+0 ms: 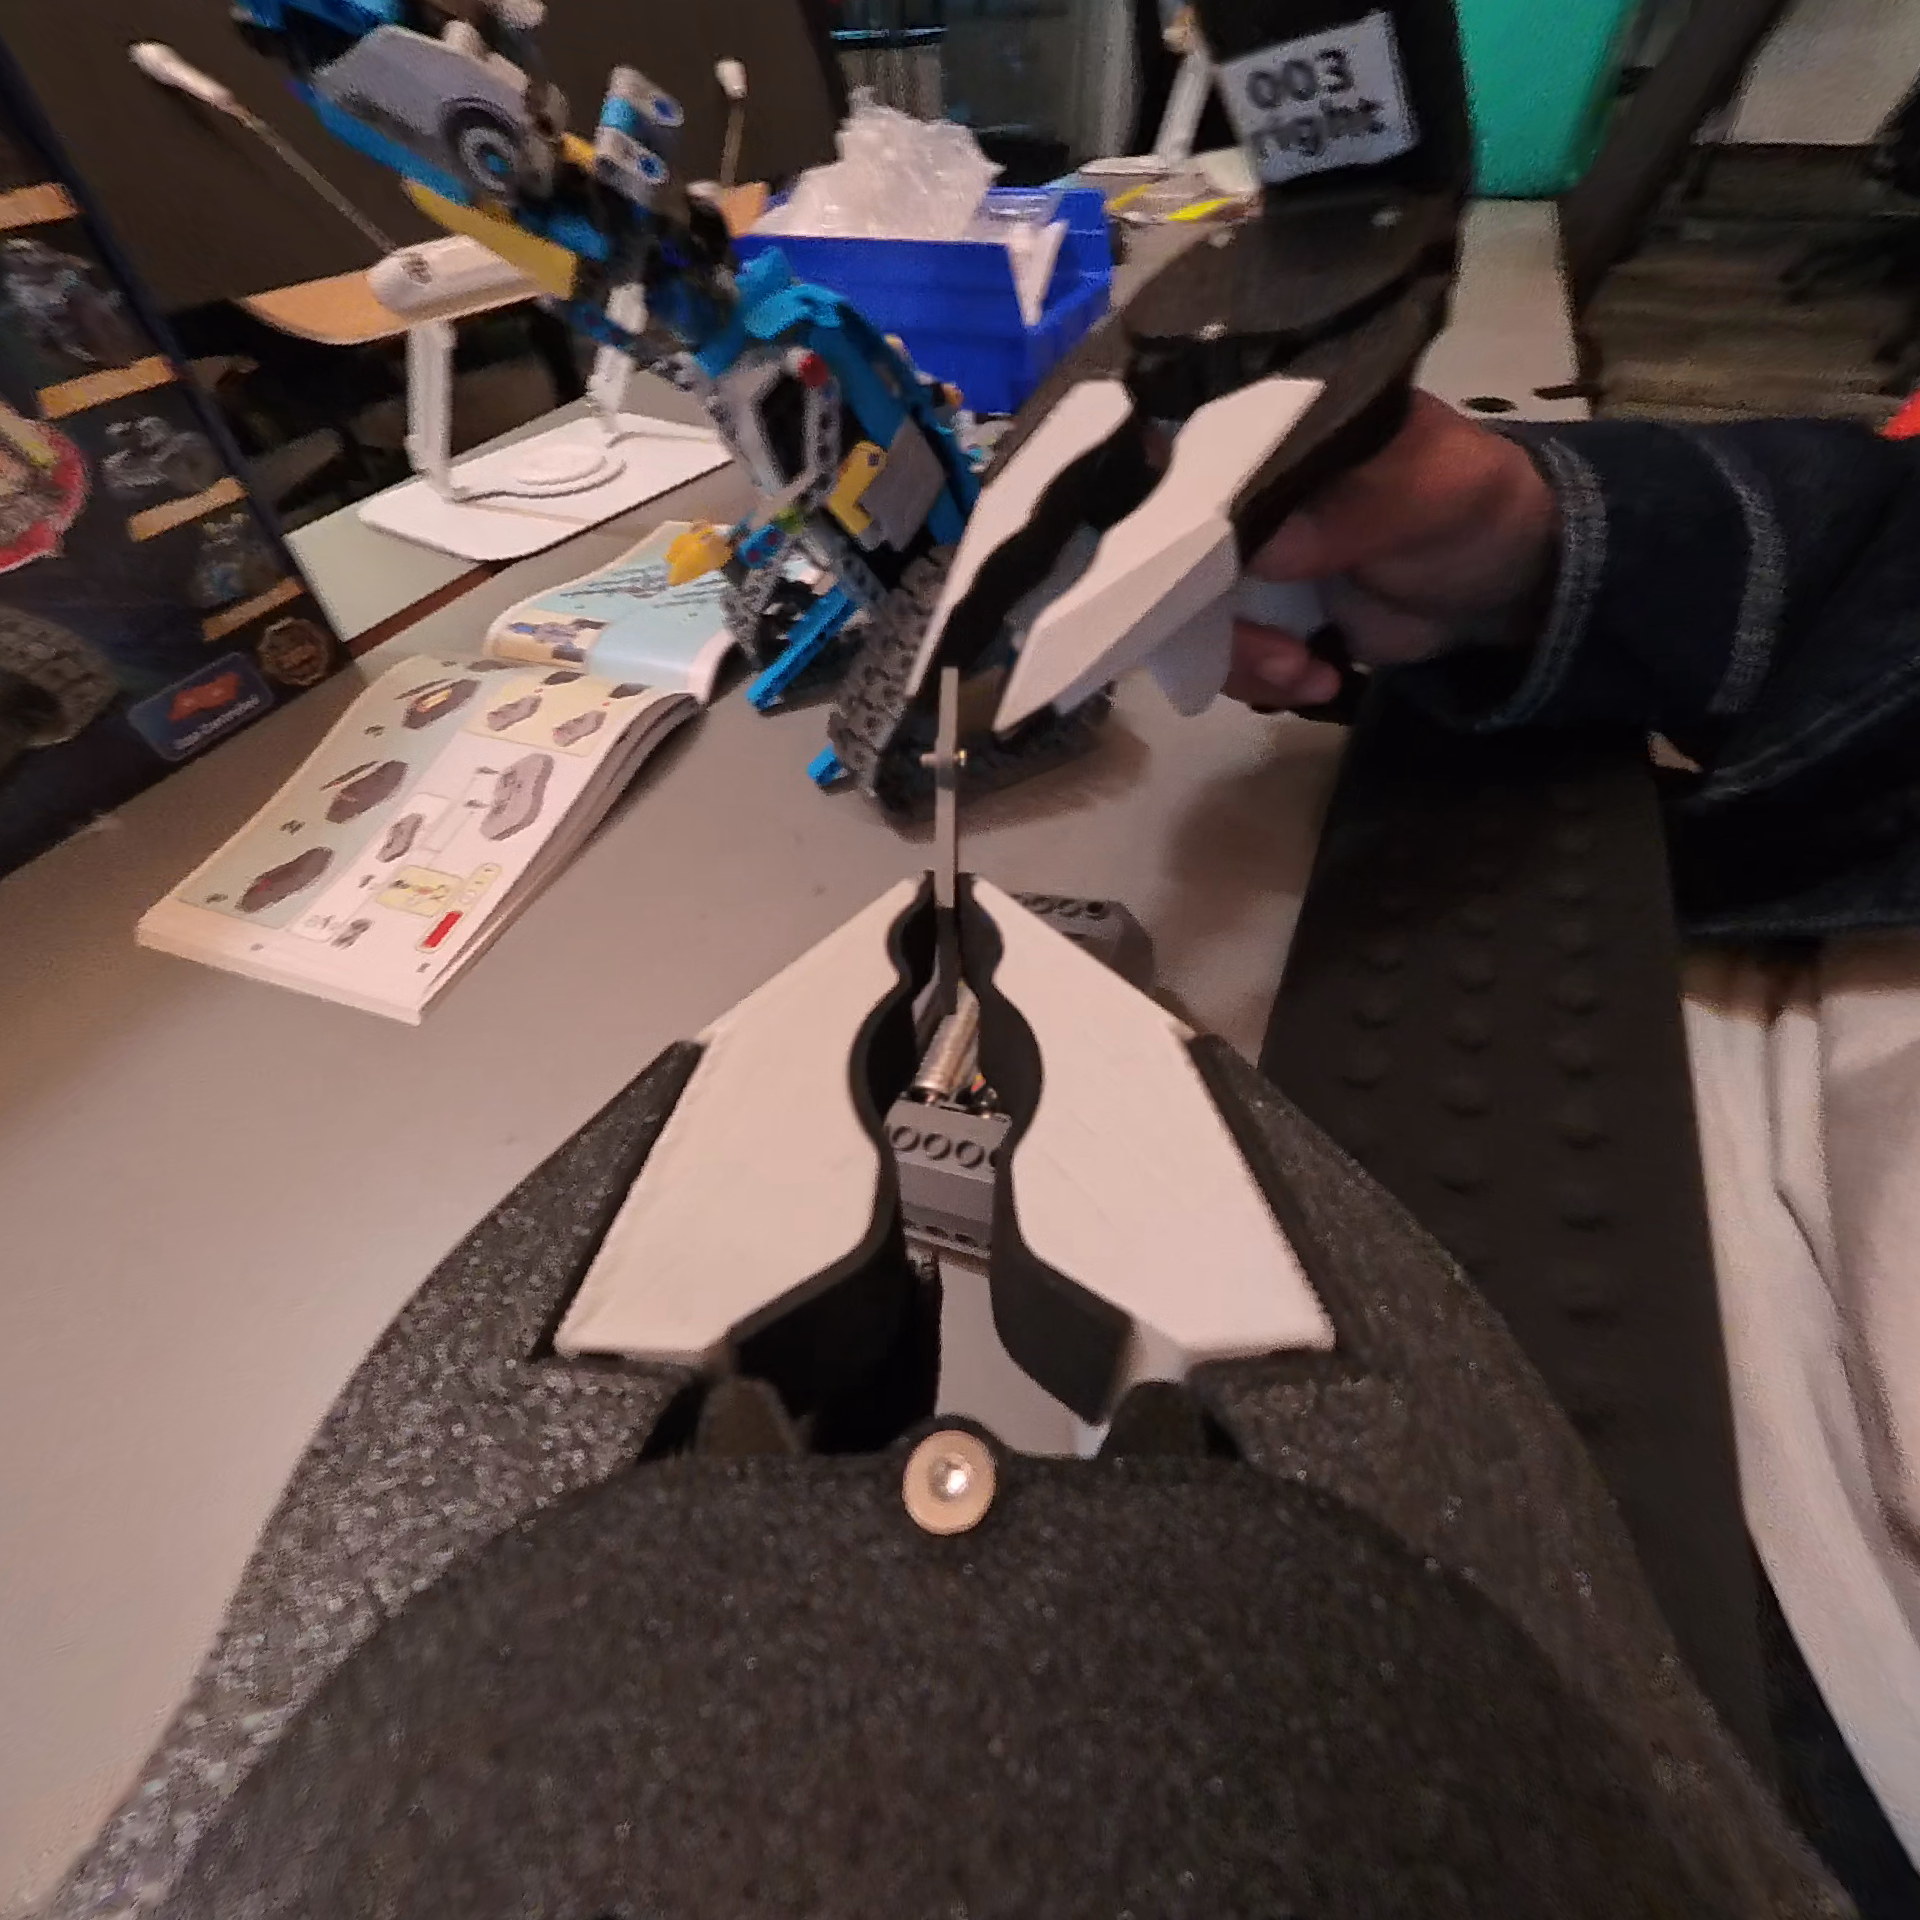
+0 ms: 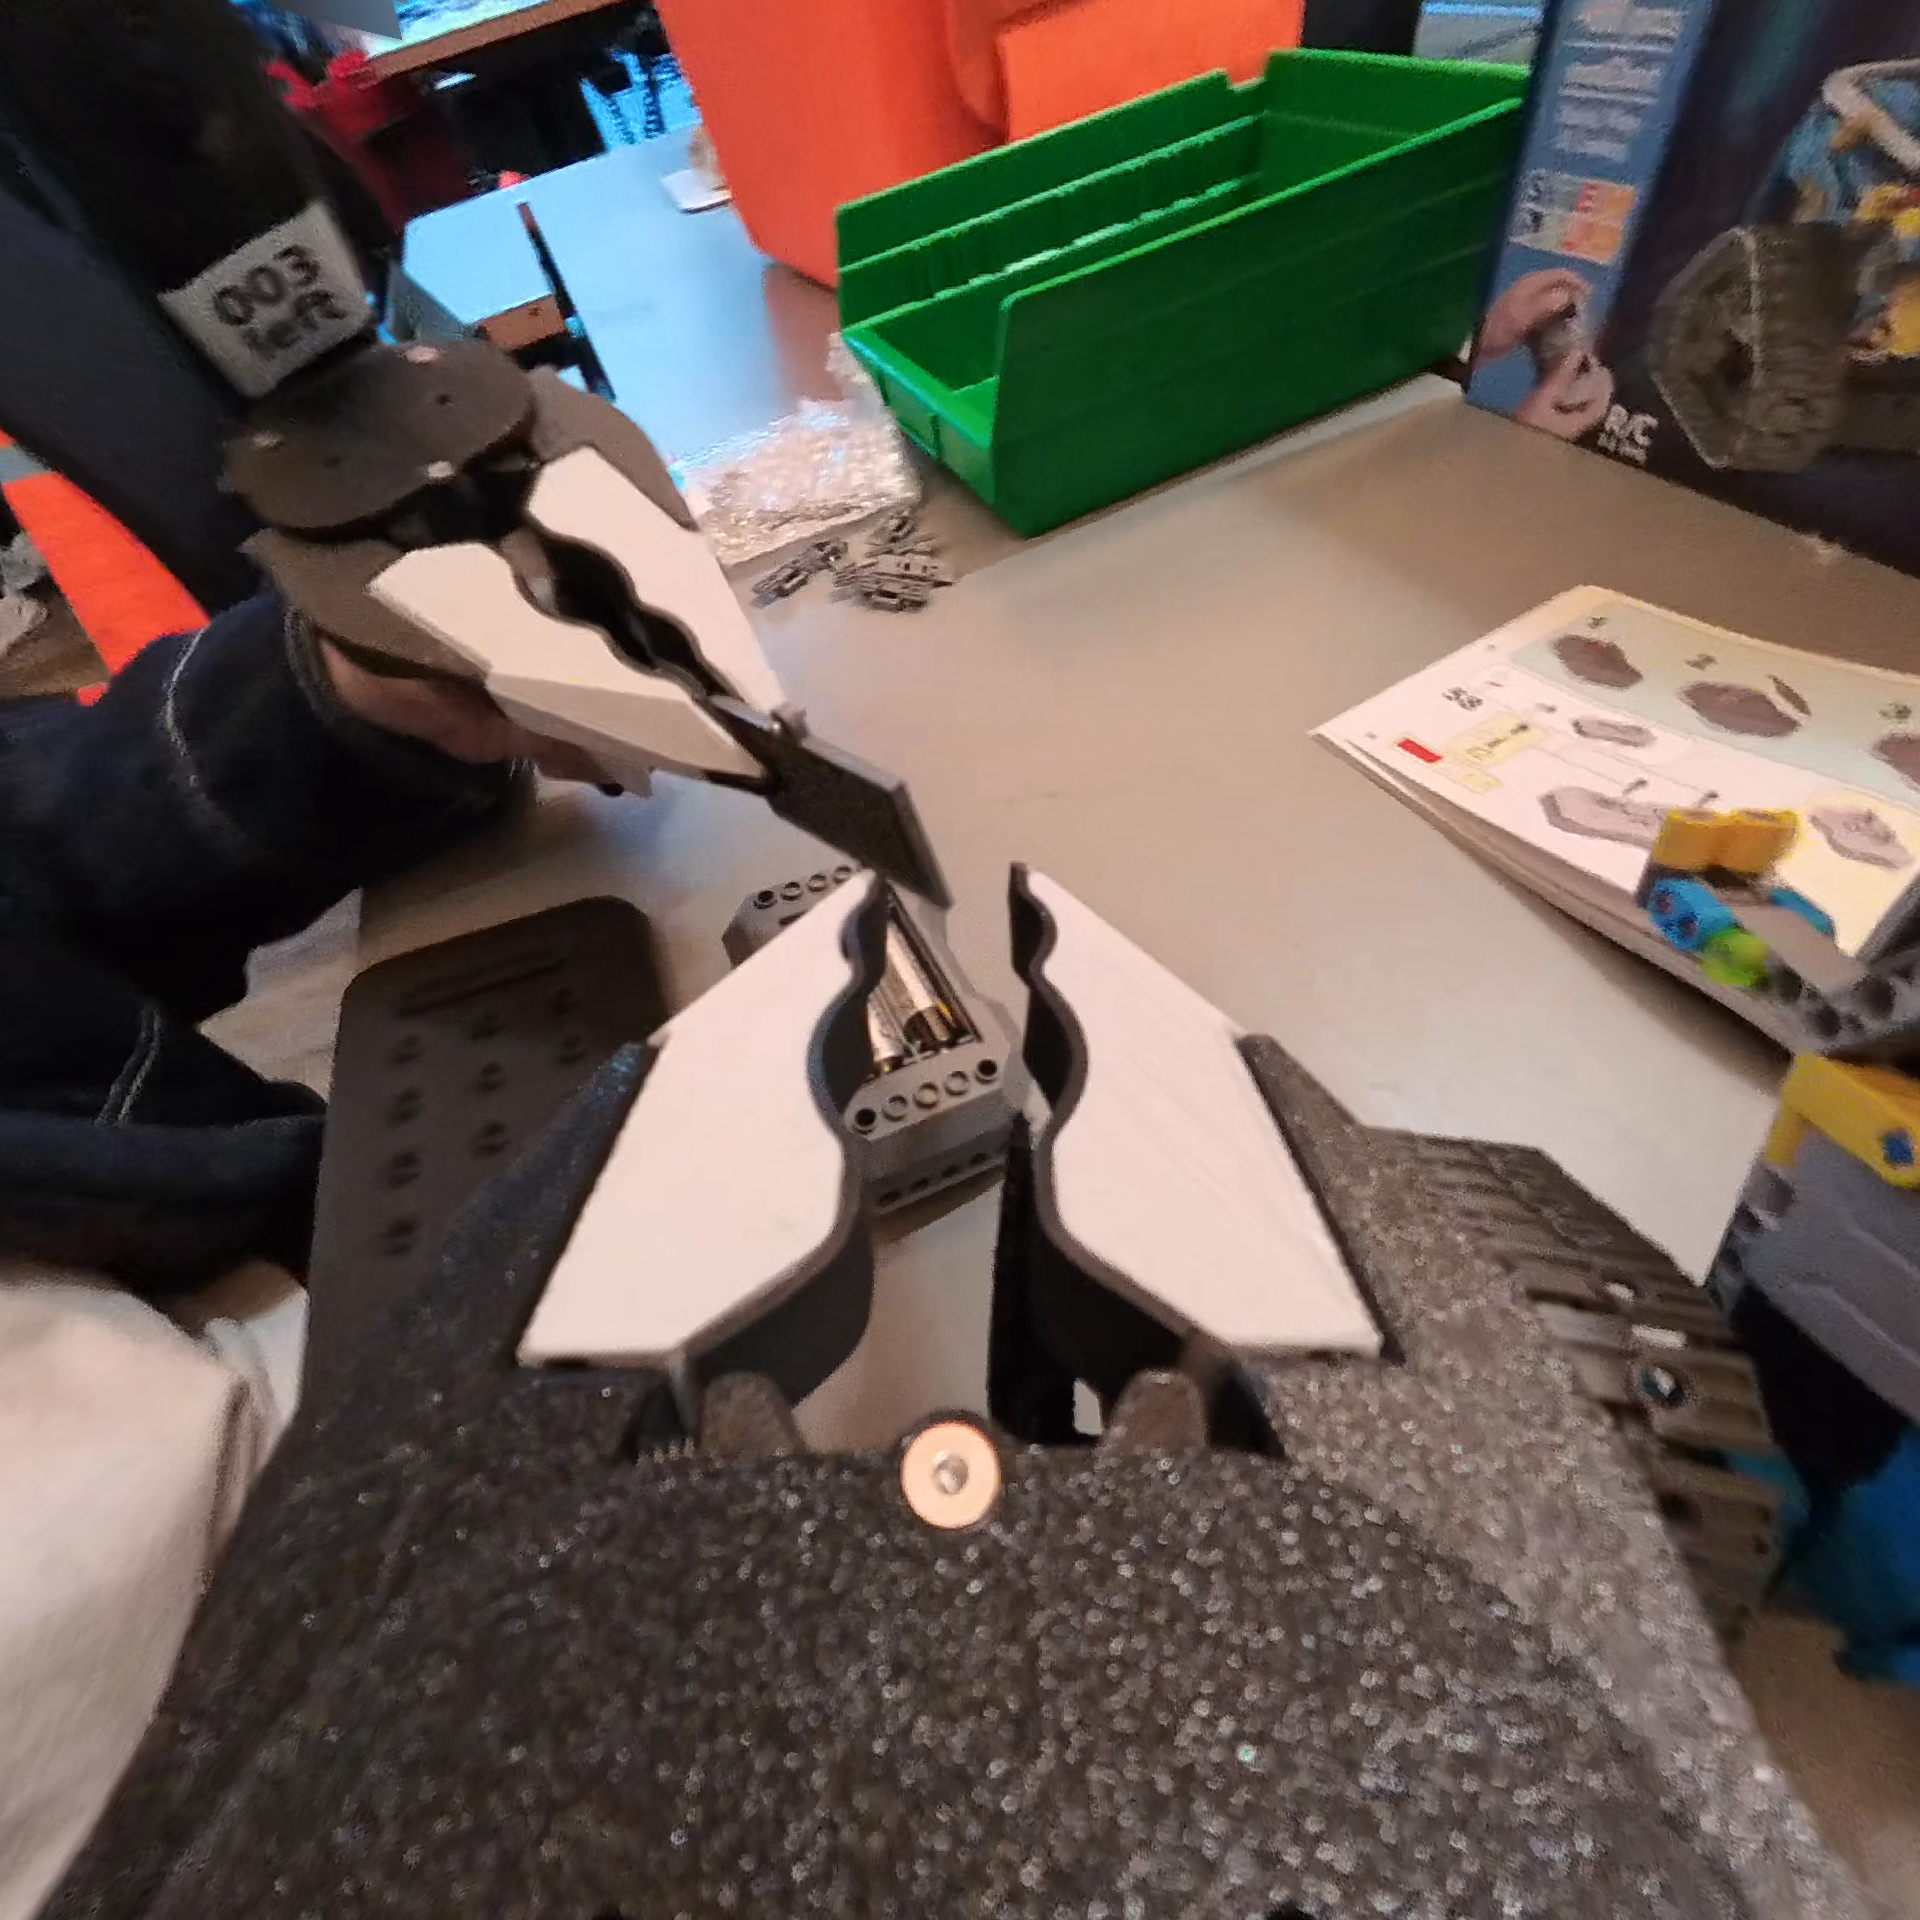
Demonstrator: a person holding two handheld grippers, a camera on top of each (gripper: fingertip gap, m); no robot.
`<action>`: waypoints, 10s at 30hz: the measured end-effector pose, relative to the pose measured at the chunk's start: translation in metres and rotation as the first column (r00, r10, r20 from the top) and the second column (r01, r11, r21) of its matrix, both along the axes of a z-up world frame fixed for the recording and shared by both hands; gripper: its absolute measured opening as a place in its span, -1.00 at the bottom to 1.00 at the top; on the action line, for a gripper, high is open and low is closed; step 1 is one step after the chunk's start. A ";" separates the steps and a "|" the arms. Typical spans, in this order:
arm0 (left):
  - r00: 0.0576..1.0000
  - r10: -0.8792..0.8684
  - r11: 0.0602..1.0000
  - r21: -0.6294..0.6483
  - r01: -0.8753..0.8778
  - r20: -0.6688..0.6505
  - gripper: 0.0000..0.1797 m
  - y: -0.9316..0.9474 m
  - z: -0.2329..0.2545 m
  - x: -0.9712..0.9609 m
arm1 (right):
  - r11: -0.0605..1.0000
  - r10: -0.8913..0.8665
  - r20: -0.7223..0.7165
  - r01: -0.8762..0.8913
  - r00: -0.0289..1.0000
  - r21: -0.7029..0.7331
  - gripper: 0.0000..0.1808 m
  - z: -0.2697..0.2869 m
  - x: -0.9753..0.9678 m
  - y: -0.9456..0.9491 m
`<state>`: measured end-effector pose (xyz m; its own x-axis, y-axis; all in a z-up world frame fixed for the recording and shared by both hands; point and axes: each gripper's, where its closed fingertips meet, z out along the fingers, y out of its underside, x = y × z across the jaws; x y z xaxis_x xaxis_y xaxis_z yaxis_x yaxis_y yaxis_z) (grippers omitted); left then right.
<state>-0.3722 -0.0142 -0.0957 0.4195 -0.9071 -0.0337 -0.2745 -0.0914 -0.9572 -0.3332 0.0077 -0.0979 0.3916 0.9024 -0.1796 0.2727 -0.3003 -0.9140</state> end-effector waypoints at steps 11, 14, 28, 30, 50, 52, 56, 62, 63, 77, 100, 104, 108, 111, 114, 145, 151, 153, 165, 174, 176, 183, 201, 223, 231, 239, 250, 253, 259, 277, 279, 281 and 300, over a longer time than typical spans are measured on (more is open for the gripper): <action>0.886 0.428 0.899 0.190 -0.395 -0.180 -0.99 -0.011 -0.002 0.018 | 0.870 -0.153 -0.384 -0.060 0.911 -0.489 -0.38 0.015 -0.018 -0.038; 0.833 0.516 0.843 0.293 -0.452 -0.200 -0.99 -0.018 -0.003 0.027 | 0.851 -0.185 -0.366 -0.037 0.912 -0.524 -0.43 0.014 -0.017 -0.038; 0.688 0.590 0.790 0.482 -0.380 -0.424 -0.86 -0.027 -0.036 0.046 | 0.780 -0.133 -0.144 0.014 0.981 -0.625 -0.93 -0.024 -0.012 -0.032; 0.703 0.568 0.807 0.460 -0.371 -0.428 -0.81 -0.029 -0.039 0.047 | 0.784 -0.100 -0.120 0.004 0.988 -0.620 -0.93 -0.026 -0.013 -0.030; 0.957 -0.291 0.867 -0.419 0.271 0.016 -0.44 -0.005 -0.044 -0.020 | 0.790 0.049 0.617 -0.409 0.785 0.457 -0.94 -0.025 -0.037 -0.038; 0.940 -0.341 0.853 -0.416 0.314 0.010 -0.30 -0.003 -0.046 -0.019 | 0.755 0.040 0.643 -0.445 0.765 0.482 -0.95 -0.028 -0.037 -0.035; 0.931 -0.363 0.852 -0.391 0.347 0.034 -0.31 -0.005 -0.041 -0.015 | 0.688 0.091 0.637 -0.511 0.765 0.515 -0.94 -0.032 -0.039 -0.034; 0.927 -0.376 0.909 -0.189 0.371 0.012 -0.63 -0.011 -0.029 -0.012 | 0.574 0.153 0.656 -0.607 0.739 0.550 -0.94 -0.037 -0.044 -0.033; 0.924 -0.383 0.914 -0.152 0.376 -0.014 -0.65 -0.014 -0.030 -0.010 | 0.571 0.150 0.650 -0.602 0.745 0.558 -0.94 -0.036 -0.044 -0.031; 0.934 -0.280 0.930 0.178 0.322 -0.223 -0.99 -0.010 -0.045 0.001 | 0.752 0.275 0.494 -0.505 0.825 0.424 -0.93 -0.036 -0.036 -0.027; 0.938 -0.222 0.922 0.254 0.290 -0.267 -0.99 -0.004 -0.044 0.002 | 0.823 0.228 0.517 -0.448 0.825 0.350 -0.93 -0.043 -0.008 -0.015; 0.933 -0.202 0.918 0.273 0.286 -0.297 -0.99 -0.002 -0.047 0.001 | 0.797 0.190 0.555 -0.457 0.810 0.395 -0.97 -0.047 -0.009 -0.012; 0.935 -0.201 0.927 0.251 0.278 -0.292 -0.98 0.000 -0.049 0.001 | 0.802 0.184 0.560 -0.453 0.807 0.389 -0.98 -0.051 -0.009 -0.011; 0.939 -0.204 0.936 0.227 0.270 -0.278 -0.98 0.000 -0.049 0.001 | 0.811 0.190 0.552 -0.447 0.812 0.378 -0.98 -0.051 -0.009 -0.010; 0.949 -0.221 0.964 0.099 0.248 -0.226 -0.96 -0.001 -0.050 0.000 | 0.804 0.183 0.562 -0.451 0.807 0.386 -0.98 -0.052 -0.009 -0.010; 0.947 -0.300 0.951 -0.106 0.289 -0.111 -0.96 -0.008 -0.047 0.001 | 0.869 0.310 0.437 -0.438 0.844 0.230 -1.00 -0.043 -0.011 -0.022; 0.947 -0.305 0.947 -0.135 0.290 -0.103 -0.92 -0.009 -0.047 0.001 | 0.876 0.333 0.435 -0.446 0.837 0.186 -1.00 -0.047 -0.011 -0.025; 0.947 -0.310 0.944 -0.150 0.295 -0.085 -0.82 -0.010 -0.046 0.001 | 0.875 0.340 0.453 -0.454 0.824 0.169 -1.00 -0.052 -0.011 -0.026; 0.952 -0.292 0.948 -0.158 0.276 -0.090 -0.75 -0.006 -0.047 0.000 | 0.879 0.354 0.421 -0.451 0.835 0.156 -1.00 -0.047 -0.011 -0.028; 0.964 -0.253 0.958 -0.159 0.238 -0.081 -0.79 0.002 -0.046 -0.003 | 0.858 0.381 0.411 -0.482 0.828 0.175 -0.81 -0.049 -0.020 -0.037; 0.963 -0.264 0.945 -0.216 0.246 -0.060 -0.58 0.000 -0.047 -0.004 | 0.843 0.376 0.418 -0.493 0.827 0.215 -0.72 -0.047 -0.021 -0.039; 0.938 -0.292 0.925 -0.305 0.227 -0.186 0.06 -0.008 -0.073 -0.002 | 0.794 0.285 0.522 -0.503 0.804 0.341 -0.56 -0.055 -0.016 -0.031; 0.951 -0.302 0.814 -0.539 0.217 -0.073 -0.20 -0.008 -0.075 0.002 | 0.642 0.074 0.653 -0.537 0.753 0.547 -0.55 -0.062 -0.022 -0.024; 0.960 -0.280 0.761 -0.606 0.232 0.016 -0.21 -0.005 -0.071 0.003 | 0.713 0.097 0.654 -0.511 0.750 0.480 -0.59 -0.062 -0.023 -0.020; 0.959 -0.282 0.771 -0.594 0.230 0.007 -0.21 -0.005 -0.071 0.004 | 0.672 0.170 0.611 -0.545 0.773 0.502 -0.37 -0.047 -0.036 -0.050; 0.959 -0.283 0.773 -0.589 0.235 0.011 -0.21 -0.005 -0.070 0.005 | 0.697 0.139 0.675 -0.556 0.725 0.453 -0.33 -0.067 -0.035 -0.043; 0.958 -0.287 0.782 -0.577 0.233 -0.002 -0.21 -0.006 -0.071 0.005 | 0.756 0.171 0.552 -0.468 0.816 0.458 -0.25 -0.037 -0.025 -0.037; 0.958 -0.287 0.781 -0.579 0.234 -0.001 -0.21 -0.006 -0.071 0.005 | 0.773 0.160 0.601 -0.478 0.783 0.417 -0.26 -0.052 -0.017 -0.030; 0.959 -0.284 0.781 -0.581 0.229 -0.005 -0.21 -0.005 -0.071 0.004 | 0.768 0.142 0.645 -0.494 0.751 0.406 -0.24 -0.065 -0.014 -0.028; 0.898 0.007 0.841 -0.488 0.232 0.439 -0.01 0.040 0.028 -0.015 | 0.715 -0.171 0.557 -0.286 0.813 0.637 -0.58 -0.014 -0.019 0.016; 0.869 0.112 0.888 -0.441 0.131 0.483 0.11 0.043 0.047 -0.021 | 0.720 -0.231 0.521 -0.216 0.822 0.660 -0.58 0.001 -0.019 0.021; 0.837 0.164 0.920 -0.387 0.062 0.523 0.14 0.032 0.061 -0.019 | 0.743 -0.238 0.454 -0.140 0.859 0.654 -0.59 0.015 -0.023 0.019; 0.626 0.160 0.883 -0.394 0.254 0.763 -0.21 -0.014 0.087 0.011 | 0.675 -0.264 0.176 0.051 0.948 0.736 -0.56 0.065 -0.037 -0.036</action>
<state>-0.3616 -0.0277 -0.0083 0.0570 -0.7486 0.6605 0.5104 -0.5468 -0.6637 -0.3700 -0.0287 -0.0329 0.4740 0.6296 0.6155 0.5295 0.3547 -0.7706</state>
